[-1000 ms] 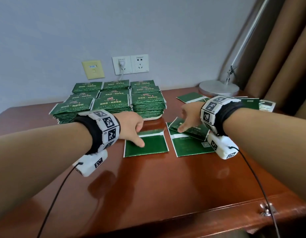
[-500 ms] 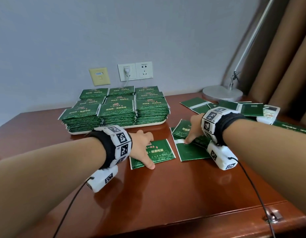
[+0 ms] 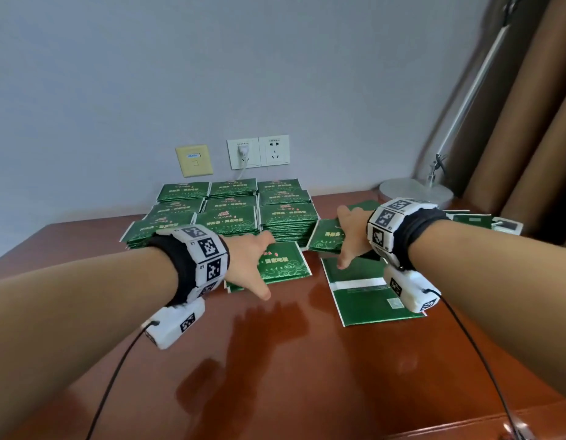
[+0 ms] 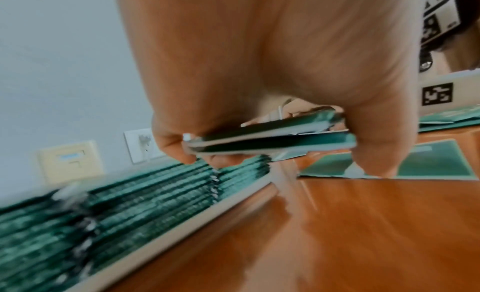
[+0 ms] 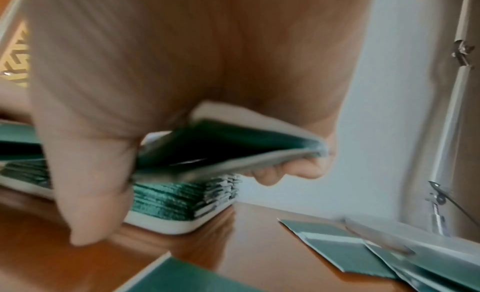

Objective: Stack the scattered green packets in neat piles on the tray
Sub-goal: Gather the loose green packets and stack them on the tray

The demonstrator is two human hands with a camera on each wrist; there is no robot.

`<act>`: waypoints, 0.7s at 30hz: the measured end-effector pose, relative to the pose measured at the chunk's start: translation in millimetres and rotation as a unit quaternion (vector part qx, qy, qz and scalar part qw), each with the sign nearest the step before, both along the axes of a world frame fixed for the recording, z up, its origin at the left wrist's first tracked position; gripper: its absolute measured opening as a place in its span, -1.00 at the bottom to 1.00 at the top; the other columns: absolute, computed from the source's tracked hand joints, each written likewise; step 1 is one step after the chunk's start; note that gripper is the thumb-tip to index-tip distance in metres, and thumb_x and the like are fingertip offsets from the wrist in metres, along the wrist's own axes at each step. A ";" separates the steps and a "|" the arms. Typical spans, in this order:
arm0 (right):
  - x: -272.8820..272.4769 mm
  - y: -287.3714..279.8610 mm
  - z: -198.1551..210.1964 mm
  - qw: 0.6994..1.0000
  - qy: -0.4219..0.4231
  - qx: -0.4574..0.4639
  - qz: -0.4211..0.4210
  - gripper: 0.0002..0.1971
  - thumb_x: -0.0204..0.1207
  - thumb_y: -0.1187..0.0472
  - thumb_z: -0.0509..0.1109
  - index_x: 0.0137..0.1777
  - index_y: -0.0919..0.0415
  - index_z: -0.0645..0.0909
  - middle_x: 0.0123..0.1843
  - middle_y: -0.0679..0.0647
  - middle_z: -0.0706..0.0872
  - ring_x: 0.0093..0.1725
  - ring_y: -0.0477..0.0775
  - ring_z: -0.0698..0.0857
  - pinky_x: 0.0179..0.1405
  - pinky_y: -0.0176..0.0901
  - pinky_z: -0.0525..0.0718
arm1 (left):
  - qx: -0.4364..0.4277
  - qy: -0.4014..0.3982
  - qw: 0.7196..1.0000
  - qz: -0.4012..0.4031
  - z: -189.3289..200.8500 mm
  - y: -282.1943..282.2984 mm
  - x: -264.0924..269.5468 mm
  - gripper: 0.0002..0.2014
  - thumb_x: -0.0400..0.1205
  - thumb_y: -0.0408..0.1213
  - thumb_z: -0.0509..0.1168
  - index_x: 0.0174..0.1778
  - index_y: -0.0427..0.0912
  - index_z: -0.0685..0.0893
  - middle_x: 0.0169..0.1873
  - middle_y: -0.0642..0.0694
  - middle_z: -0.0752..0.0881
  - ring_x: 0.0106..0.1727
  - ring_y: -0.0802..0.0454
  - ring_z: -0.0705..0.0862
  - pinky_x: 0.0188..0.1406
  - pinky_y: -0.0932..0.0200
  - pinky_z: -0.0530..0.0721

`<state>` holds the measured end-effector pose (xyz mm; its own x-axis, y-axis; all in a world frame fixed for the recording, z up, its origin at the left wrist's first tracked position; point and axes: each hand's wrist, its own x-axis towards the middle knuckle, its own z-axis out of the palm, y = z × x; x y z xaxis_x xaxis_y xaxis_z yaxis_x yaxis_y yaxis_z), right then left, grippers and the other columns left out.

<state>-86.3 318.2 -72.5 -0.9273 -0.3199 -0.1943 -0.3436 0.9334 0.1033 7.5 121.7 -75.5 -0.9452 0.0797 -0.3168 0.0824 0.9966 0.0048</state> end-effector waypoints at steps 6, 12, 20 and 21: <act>-14.4 -33.2 27.9 0.996 0.048 -0.054 0.055 -0.05 0.14 -0.08 0.64 0.47 0.15 0.25 0.25 0.18 0.54 0.16 0.25 0.62 0.12 0.13 0.66 | -0.017 0.076 0.997 0.026 41.0 -40.8 -19.8 0.00 0.37 0.03 0.54 0.61 -0.01 0.07 0.39 -0.15 0.47 0.31 -0.12 0.56 0.25 -0.04 0.58; -51.0 -62.9 57.1 0.994 0.069 -0.051 0.071 -0.10 0.21 -0.07 0.63 0.48 0.12 0.25 0.23 0.19 0.56 0.12 0.22 0.61 0.11 0.08 0.66 | -0.005 0.076 0.995 0.058 69.7 -78.5 -57.7 0.01 0.39 -0.03 0.57 0.62 -0.01 0.06 0.50 -0.16 0.41 0.42 -0.12 0.49 0.39 -0.05 0.51; -131.4 -109.4 52.5 0.995 0.017 -0.085 0.054 -0.12 0.30 0.10 0.61 0.54 0.25 0.21 0.26 0.23 0.59 0.17 0.24 0.63 0.10 0.04 0.65 | -0.004 0.040 0.997 0.061 65.1 -115.2 -133.2 0.05 0.36 0.04 0.58 0.65 0.06 0.06 0.59 -0.08 0.31 0.51 -0.09 0.39 0.40 0.09 0.39; -141.3 -114.6 50.2 0.995 0.010 -0.083 0.055 -0.12 0.32 0.12 0.60 0.55 0.26 0.19 0.27 0.24 0.58 0.17 0.24 0.62 0.06 0.00 0.63 | -0.006 0.038 0.997 0.061 62.1 -118.7 -140.8 0.05 0.36 0.04 0.58 0.65 0.07 0.05 0.59 -0.07 0.31 0.51 -0.08 0.39 0.38 0.10 0.39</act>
